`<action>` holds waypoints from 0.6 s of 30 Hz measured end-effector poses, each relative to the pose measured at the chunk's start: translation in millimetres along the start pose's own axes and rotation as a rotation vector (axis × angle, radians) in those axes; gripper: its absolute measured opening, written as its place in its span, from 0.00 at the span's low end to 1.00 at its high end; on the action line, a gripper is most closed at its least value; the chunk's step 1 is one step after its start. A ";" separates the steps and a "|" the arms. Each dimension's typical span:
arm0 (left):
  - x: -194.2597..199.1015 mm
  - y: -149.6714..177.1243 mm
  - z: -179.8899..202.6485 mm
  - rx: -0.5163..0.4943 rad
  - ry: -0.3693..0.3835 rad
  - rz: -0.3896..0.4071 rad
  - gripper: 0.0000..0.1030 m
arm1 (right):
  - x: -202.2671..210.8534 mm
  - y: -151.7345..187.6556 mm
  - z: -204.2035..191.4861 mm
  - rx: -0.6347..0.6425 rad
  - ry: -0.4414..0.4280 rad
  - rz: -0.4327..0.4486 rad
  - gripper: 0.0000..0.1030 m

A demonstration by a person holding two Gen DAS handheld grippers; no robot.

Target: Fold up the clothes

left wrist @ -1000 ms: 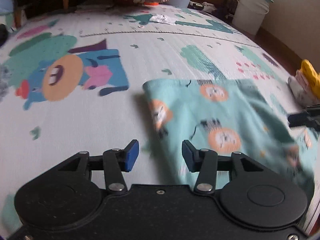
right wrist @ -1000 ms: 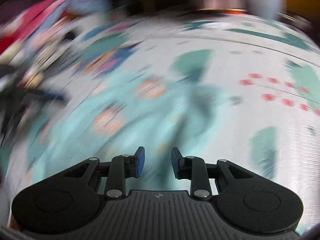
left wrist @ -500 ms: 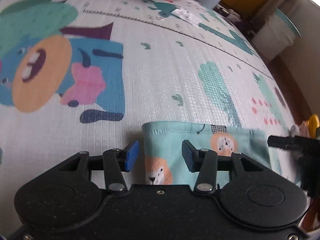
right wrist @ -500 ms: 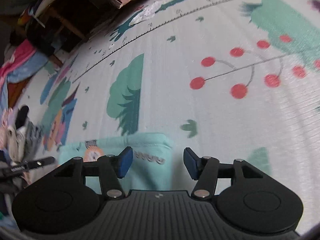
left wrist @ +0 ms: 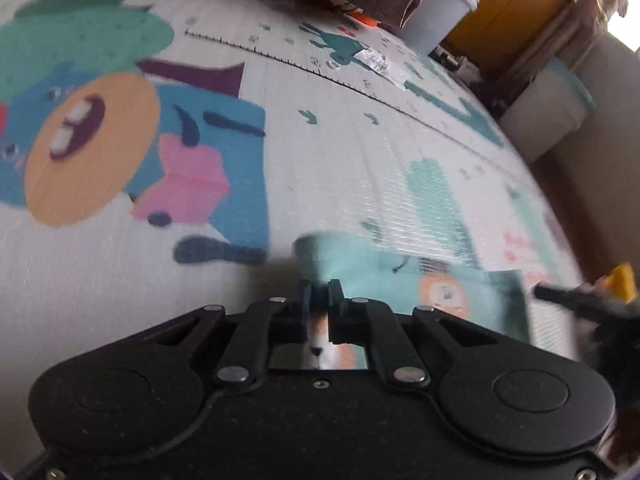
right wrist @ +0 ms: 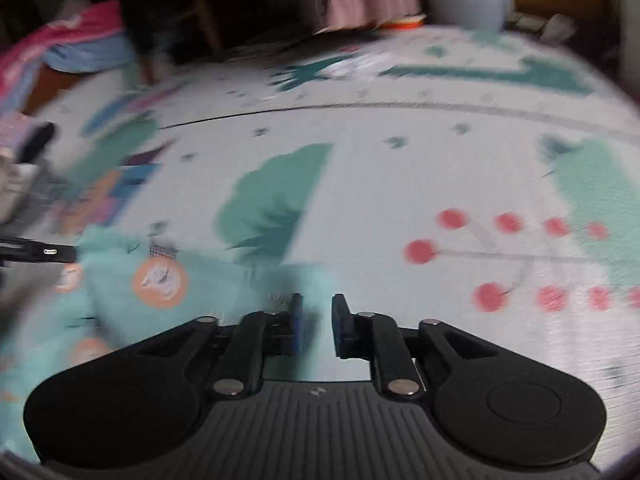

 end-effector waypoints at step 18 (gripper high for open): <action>76.3 125.2 41.7 -0.189 0.011 -0.148 0.31 | 83.6 173.8 -121.2 0.394 -0.279 -0.201 0.37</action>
Point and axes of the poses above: each gripper's, at about its wrist camera, not at the fingertips, and x roughly against the way its jaws point, z to its right, y to its underside, the point moved 7 cm from there along -x, roughly the way its jaws point, and after that the axes turned 13 degrees about -x, right-handed, at the moved point
